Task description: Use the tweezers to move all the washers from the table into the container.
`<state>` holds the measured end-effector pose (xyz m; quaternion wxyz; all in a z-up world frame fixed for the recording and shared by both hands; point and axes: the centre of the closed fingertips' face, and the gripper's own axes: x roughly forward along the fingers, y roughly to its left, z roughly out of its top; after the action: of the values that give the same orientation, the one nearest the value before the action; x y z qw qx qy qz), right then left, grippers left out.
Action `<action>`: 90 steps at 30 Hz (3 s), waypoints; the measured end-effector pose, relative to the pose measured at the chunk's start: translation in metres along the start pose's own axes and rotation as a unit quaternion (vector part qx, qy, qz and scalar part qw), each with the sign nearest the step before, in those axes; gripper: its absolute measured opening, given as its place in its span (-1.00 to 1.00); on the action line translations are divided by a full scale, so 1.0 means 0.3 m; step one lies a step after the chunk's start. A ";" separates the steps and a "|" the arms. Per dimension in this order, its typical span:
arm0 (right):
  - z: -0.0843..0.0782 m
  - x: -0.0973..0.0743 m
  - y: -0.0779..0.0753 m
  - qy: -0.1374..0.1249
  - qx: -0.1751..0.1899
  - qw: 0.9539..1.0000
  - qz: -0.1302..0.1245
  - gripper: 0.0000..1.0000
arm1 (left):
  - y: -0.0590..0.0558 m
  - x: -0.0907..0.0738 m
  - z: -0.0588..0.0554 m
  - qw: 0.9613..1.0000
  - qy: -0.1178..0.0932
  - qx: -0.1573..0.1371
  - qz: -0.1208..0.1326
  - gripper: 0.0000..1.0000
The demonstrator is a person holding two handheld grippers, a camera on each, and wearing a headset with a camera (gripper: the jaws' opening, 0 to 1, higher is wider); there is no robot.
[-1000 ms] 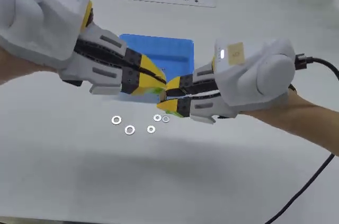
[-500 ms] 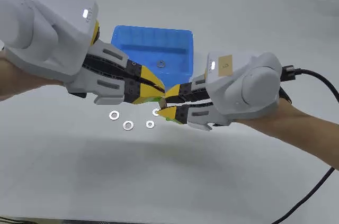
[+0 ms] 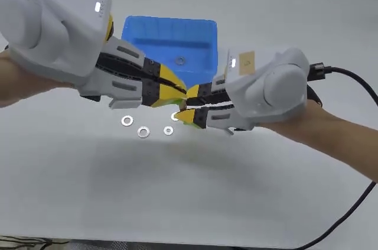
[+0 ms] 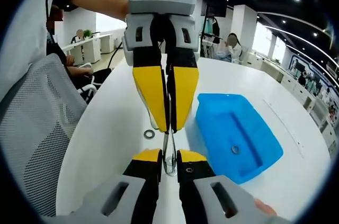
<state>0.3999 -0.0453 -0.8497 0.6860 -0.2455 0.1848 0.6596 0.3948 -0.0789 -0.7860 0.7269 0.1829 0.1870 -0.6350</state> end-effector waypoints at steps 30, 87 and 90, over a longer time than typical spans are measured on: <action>0.033 -0.039 0.059 0.005 -0.006 1.000 0.014 -0.79 | -0.044 -0.034 0.043 1.000 0.012 -0.018 -0.015 -0.89; 0.053 0.076 -0.358 0.007 -0.033 0.999 -0.012 -0.79 | 0.375 -0.060 -0.016 1.000 -0.002 0.000 0.017 -0.88; 0.046 0.078 -0.360 0.010 -0.033 0.999 -0.012 -0.79 | 0.378 -0.054 -0.019 1.000 -0.001 0.000 0.017 -0.88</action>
<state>0.5078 -0.0191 -0.8419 0.6834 -0.2772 0.1668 0.6545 0.5050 -0.0478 -0.7794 0.7376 0.1852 0.1832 -0.6229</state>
